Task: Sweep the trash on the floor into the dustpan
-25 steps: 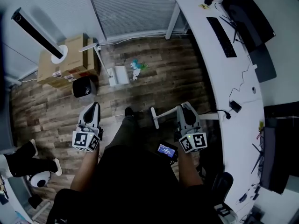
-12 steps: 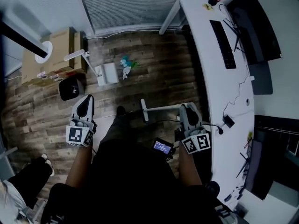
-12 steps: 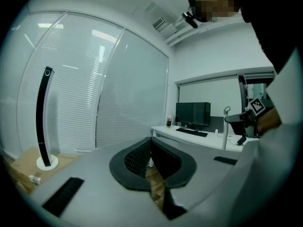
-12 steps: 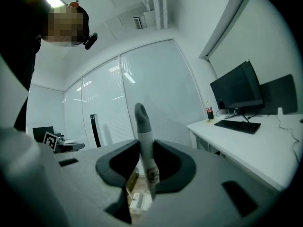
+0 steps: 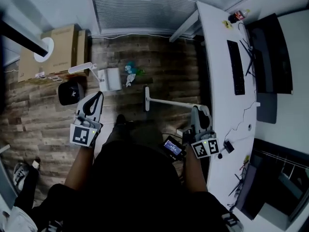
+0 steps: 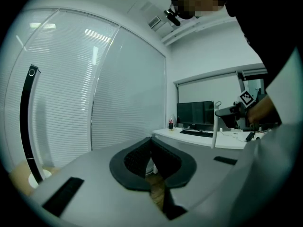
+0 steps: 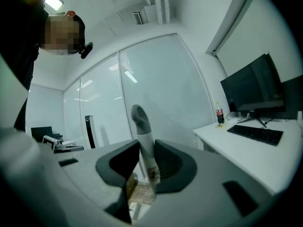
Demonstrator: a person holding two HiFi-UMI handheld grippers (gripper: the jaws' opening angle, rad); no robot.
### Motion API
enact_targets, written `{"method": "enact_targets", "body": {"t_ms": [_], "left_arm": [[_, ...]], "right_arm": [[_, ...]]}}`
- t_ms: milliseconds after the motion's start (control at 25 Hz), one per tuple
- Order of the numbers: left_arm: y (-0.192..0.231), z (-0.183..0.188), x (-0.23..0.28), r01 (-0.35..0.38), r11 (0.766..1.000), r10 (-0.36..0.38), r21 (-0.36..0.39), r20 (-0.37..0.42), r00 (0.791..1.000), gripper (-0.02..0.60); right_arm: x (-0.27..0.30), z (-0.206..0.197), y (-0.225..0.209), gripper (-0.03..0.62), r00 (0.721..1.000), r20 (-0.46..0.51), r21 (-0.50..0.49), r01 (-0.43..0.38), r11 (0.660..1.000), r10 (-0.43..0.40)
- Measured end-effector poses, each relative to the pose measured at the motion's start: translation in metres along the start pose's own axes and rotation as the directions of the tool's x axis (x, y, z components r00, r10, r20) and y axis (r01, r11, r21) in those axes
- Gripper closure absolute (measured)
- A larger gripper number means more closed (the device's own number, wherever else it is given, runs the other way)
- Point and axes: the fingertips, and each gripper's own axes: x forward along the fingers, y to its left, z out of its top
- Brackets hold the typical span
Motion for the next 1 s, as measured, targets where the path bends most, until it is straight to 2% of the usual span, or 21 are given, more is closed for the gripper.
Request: {"method": "enact_targets", "body": {"t_ms": [240, 400, 560, 720, 800, 880, 1000], "left_arm": [[0.034, 0.007, 0.018, -0.078, 0.997, 0.078, -0.017, 0.003, 0.997, 0.588], [0.052, 0.008, 0.034, -0.159, 0.987, 0.159, 0.003, -0.018, 0.987, 0.588], [0.07, 0.018, 0.053, -0.247, 0.968, 0.247, -0.044, -0.006, 0.969, 0.588], [0.08, 0.024, 0.071, -0.324, 0.945, 0.323, -0.028, -0.039, 0.945, 0.586], [0.083, 0.027, 0.078, -0.335, 0.94, 0.332, -0.066, -0.045, 0.942, 0.586], [0.082, 0.03, 0.088, -0.312, 0.944, 0.308, -0.109, -0.05, 0.95, 0.586], [0.084, 0.031, 0.096, -0.307, 0.948, 0.3, -0.086, -0.086, 0.95, 0.583]], "right_arm": [[0.07, 0.022, -0.021, 0.497, 0.998, 0.025, 0.005, -0.05, 0.999, 0.049], [0.124, 0.026, -0.034, 0.497, 0.991, 0.027, 0.006, -0.133, 0.991, 0.133], [0.186, 0.029, -0.044, 0.497, 0.968, 0.011, 0.006, -0.251, 0.968, 0.251], [0.237, 0.037, -0.066, 0.496, 0.931, -0.015, 0.039, -0.363, 0.931, 0.364], [0.261, 0.043, -0.079, 0.496, 0.915, -0.023, 0.051, -0.401, 0.915, 0.403], [0.283, 0.051, -0.092, 0.496, 0.902, -0.017, 0.05, -0.43, 0.902, 0.431], [0.31, 0.057, -0.107, 0.496, 0.884, -0.012, 0.048, -0.466, 0.884, 0.467]]}}
